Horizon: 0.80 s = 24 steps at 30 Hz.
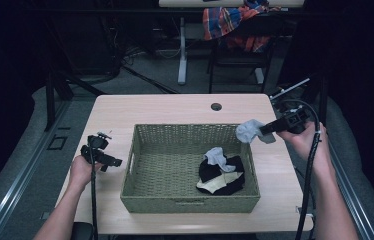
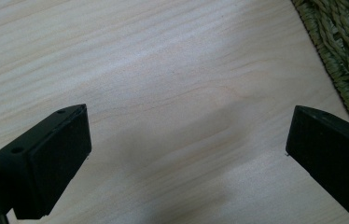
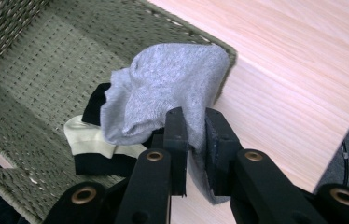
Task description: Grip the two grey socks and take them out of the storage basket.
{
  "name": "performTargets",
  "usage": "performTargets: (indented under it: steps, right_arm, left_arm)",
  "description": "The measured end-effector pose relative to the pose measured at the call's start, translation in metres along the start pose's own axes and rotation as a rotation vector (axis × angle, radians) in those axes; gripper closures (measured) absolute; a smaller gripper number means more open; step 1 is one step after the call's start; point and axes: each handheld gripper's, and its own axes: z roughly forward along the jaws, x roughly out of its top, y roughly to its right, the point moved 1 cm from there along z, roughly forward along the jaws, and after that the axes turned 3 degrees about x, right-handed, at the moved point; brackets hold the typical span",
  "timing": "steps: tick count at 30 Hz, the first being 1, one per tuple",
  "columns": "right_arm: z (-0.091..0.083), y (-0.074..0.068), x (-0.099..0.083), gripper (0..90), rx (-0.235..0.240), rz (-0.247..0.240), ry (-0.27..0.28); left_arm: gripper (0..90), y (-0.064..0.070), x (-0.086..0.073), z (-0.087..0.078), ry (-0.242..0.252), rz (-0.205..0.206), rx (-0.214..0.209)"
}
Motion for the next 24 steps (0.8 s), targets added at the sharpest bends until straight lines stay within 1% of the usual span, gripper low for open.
performTargets:
  steps: [1,2,3,4,5,6,7,8,9,10,11,13,14,15,16,19,22,24]
  right_arm:
    - [-0.002,0.003,-0.002,81.1,0.002,0.016,0.013]
    - [-0.003,0.006,-0.004,81.1,0.004,0.02,0.014]
    - [-0.005,0.01,-0.006,81.1,-0.01,0.026,0.01]
    - [-0.006,0.013,-0.009,81.1,-0.01,0.039,0.023]
    - [-0.008,0.017,-0.011,81.2,-0.013,0.05,0.023]
    - [-0.008,0.02,-0.012,81.2,-0.004,0.061,0.027]
    - [-0.01,0.024,-0.015,81.3,-0.009,0.07,0.027]
    - [-0.01,0.031,-0.018,81.4,-0.023,0.093,0.036]
    - [-0.01,0.031,-0.018,81.4,-0.023,0.093,0.036]
    - [-0.011,0.036,-0.02,81.5,-0.03,0.106,0.03]
    - [-0.011,0.042,-0.022,81.5,-0.042,0.117,0.029]
    - [-0.011,0.05,-0.026,81.5,-0.053,0.147,0.031]
    - [-0.01,0.056,-0.029,81.5,-0.066,0.16,0.024]
    - [-0.01,0.059,-0.03,81.6,-0.067,0.168,0.027]
    - [-0.009,0.062,-0.033,81.6,-0.077,0.167,0.012]
    - [-0.005,0.068,-0.038,81.6,-0.082,0.194,0.011]
    - [-0.001,0.071,-0.04,81.6,-0.081,0.2,0.0]
    - [0.002,0.072,-0.041,81.6,-0.083,0.197,-0.011]
  left_arm:
    - [0.1,0.0,0.0,0.0,0.0,0.003,0.002]
    - [0.1,0.001,0.0,-0.001,0.001,0.004,0.004]
    - [0.1,0.001,0.0,-0.002,0.003,0.005,0.006]
    - [0.1,0.001,0.0,-0.002,0.006,0.004,0.005]
    - [0.1,0.002,0.0,-0.003,0.008,0.003,0.008]
    - [0.1,0.001,0.0,-0.003,0.008,0.001,0.008]
    - [0.1,0.001,0.0,-0.002,0.008,0.002,0.008]
    - [0.1,0.0,0.0,-0.002,0.005,0.003,0.005]
    - [0.1,-0.001,0.0,-0.001,0.004,0.001,0.003]
    - [0.1,-0.001,0.0,0.001,0.002,-0.004,0.0]
    - [0.1,-0.001,0.001,0.001,-0.001,0.0,-0.003]
    - [0.1,0.0,0.001,0.001,0.001,0.006,-0.006]
    - [0.1,0.0,0.001,0.001,0.004,0.006,-0.005]
    - [0.1,0.001,0.001,0.001,0.005,0.007,-0.003]
    - [0.1,0.001,0.001,0.001,0.004,0.006,-0.004]
    - [0.1,0.002,0.001,-0.002,0.004,0.01,0.002]
    - [0.1,0.003,0.001,-0.003,0.013,0.01,0.008]
    - [0.1,0.002,0.001,-0.003,0.007,0.009,0.008]
